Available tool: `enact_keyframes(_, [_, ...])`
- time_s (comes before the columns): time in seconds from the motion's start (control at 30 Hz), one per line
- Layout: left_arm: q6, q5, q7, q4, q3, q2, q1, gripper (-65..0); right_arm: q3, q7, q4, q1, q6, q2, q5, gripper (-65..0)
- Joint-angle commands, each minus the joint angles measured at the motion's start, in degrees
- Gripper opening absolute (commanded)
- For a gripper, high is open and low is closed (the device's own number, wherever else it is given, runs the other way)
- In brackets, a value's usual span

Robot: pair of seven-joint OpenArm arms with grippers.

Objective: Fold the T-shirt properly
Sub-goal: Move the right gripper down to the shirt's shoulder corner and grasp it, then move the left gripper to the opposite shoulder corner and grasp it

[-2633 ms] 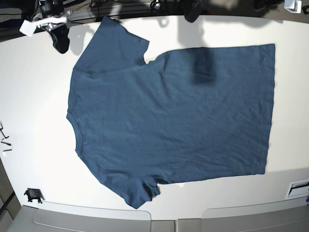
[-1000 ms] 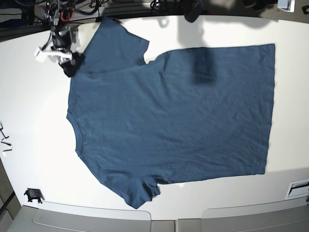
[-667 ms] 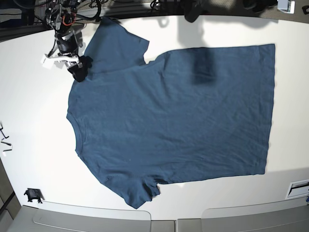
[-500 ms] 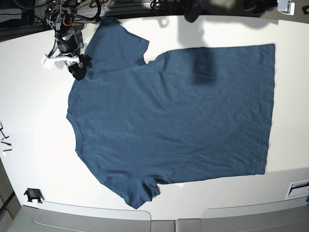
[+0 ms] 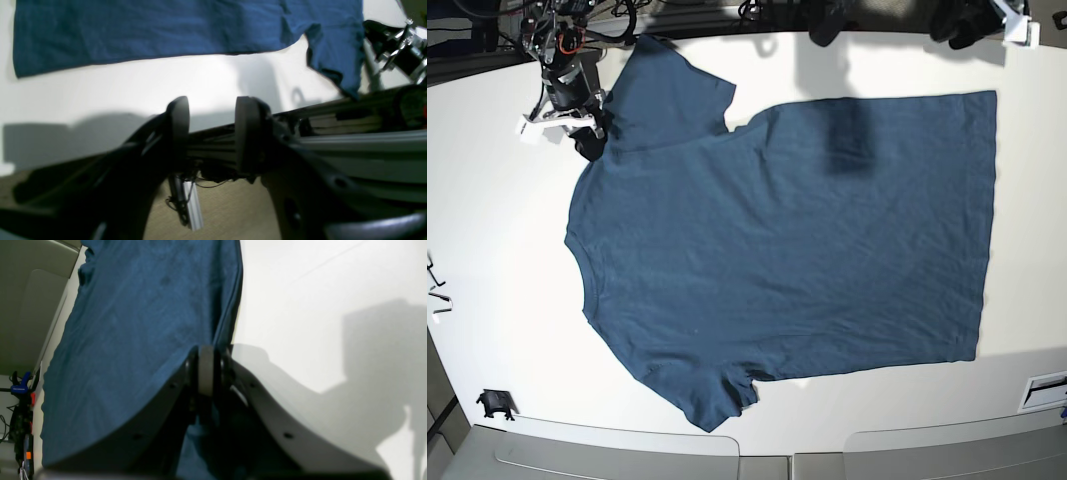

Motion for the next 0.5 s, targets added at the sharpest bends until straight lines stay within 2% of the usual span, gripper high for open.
enact_keyframes(0.0, [-0.7, -1.1, -0.3, 0.7, -1.6, -0.3, -0.1, -43.8, 0.2, -0.2, 0.3, -0.1, -0.1, 0.5, 0.1, -65.0])
enact_keyframes(0.13, [-0.7, -1.1, 2.8, 0.7, -6.8, -0.3, -3.8, -43.8, 0.2, -0.2, 0.3, -0.1, -0.1, 0.5, 0.1, -65.0])
enact_keyframes(0.3, [-0.7, 0.3, 3.0, 0.6, -13.9, -1.1, -6.8, -43.9, 0.2, -0.2, 0.3, -0.1, -0.1, 0.5, 0.1, -65.0])
enact_keyframes(0.47, [-0.5, 4.7, 2.9, 0.0, -15.8, -3.0, -9.3, -43.9, 0.2, -0.1, 0.3, -0.1, -0.1, 0.5, 0.2, -65.0])
